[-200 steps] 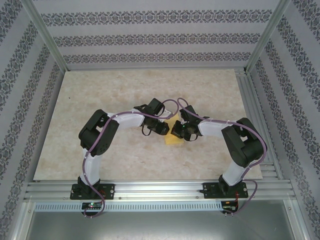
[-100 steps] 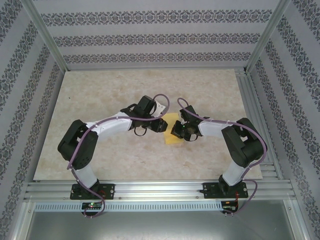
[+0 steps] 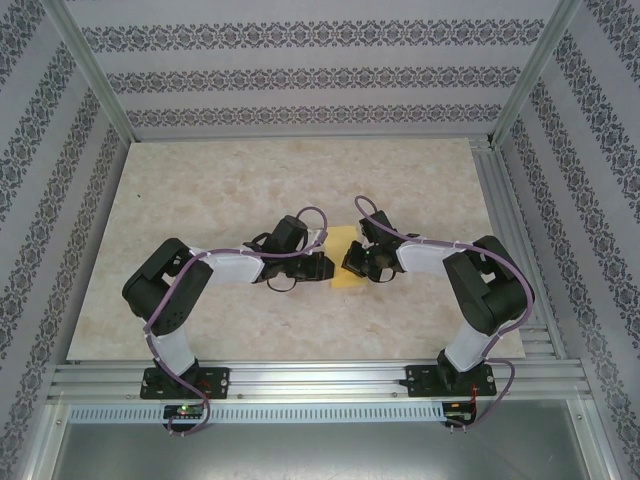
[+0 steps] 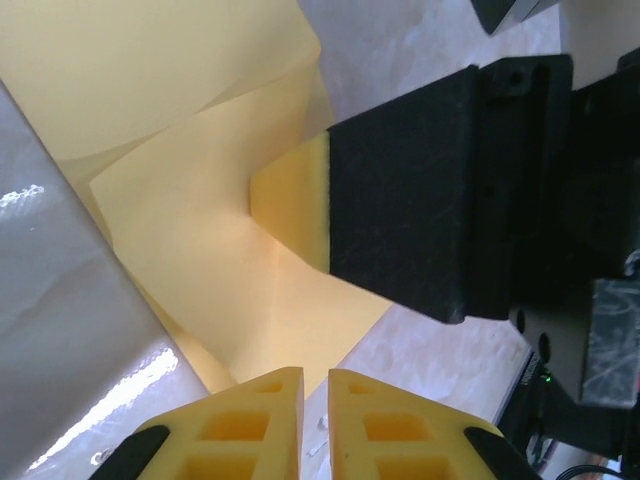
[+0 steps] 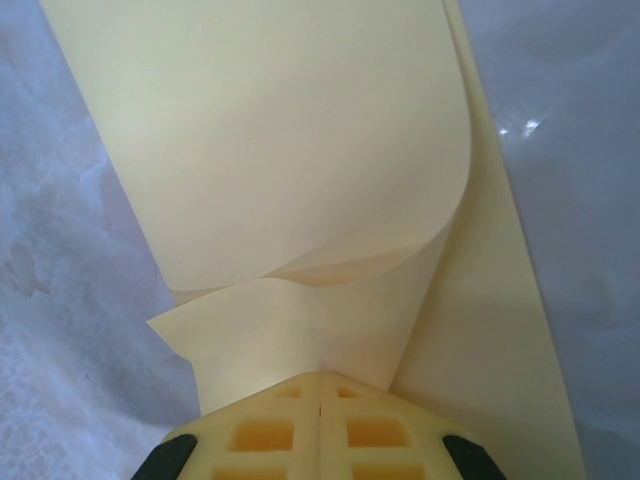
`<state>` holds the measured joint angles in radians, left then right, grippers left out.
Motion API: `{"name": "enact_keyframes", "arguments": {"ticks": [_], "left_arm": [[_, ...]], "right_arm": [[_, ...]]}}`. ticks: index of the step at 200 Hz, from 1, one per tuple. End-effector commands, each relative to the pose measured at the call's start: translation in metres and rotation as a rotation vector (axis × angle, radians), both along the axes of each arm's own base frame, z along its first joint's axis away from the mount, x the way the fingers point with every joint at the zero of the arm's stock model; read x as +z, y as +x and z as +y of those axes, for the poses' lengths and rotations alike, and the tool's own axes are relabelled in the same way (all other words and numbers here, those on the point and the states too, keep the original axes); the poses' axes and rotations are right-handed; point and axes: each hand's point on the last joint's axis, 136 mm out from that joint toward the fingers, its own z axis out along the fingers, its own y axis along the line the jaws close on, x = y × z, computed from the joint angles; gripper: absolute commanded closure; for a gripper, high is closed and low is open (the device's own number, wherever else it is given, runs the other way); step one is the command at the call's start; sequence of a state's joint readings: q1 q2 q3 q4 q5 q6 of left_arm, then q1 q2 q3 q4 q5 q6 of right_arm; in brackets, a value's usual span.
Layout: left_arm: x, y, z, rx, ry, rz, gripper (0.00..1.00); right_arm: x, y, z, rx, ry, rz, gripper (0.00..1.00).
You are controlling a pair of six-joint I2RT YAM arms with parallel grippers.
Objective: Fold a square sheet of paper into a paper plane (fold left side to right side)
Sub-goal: Fold the triangle a second time at the center of the table.
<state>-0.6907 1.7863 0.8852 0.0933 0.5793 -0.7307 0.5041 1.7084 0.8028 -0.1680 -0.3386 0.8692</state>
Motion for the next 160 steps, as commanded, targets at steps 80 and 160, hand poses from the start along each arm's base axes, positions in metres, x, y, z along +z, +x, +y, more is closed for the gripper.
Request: {"name": "enact_keyframes", "arguments": {"ticks": [80,160], "left_arm": [[-0.009,-0.010,-0.028,-0.036,-0.013,0.055,0.85],[-0.035,-0.017,-0.013,-0.024,0.092,0.101,0.85]], "right_arm": [[-0.026,-0.019,-0.016,0.005,-0.103,0.075,0.99],[-0.027,-0.020,-0.017,0.003,-0.108,0.077,0.99]]}}
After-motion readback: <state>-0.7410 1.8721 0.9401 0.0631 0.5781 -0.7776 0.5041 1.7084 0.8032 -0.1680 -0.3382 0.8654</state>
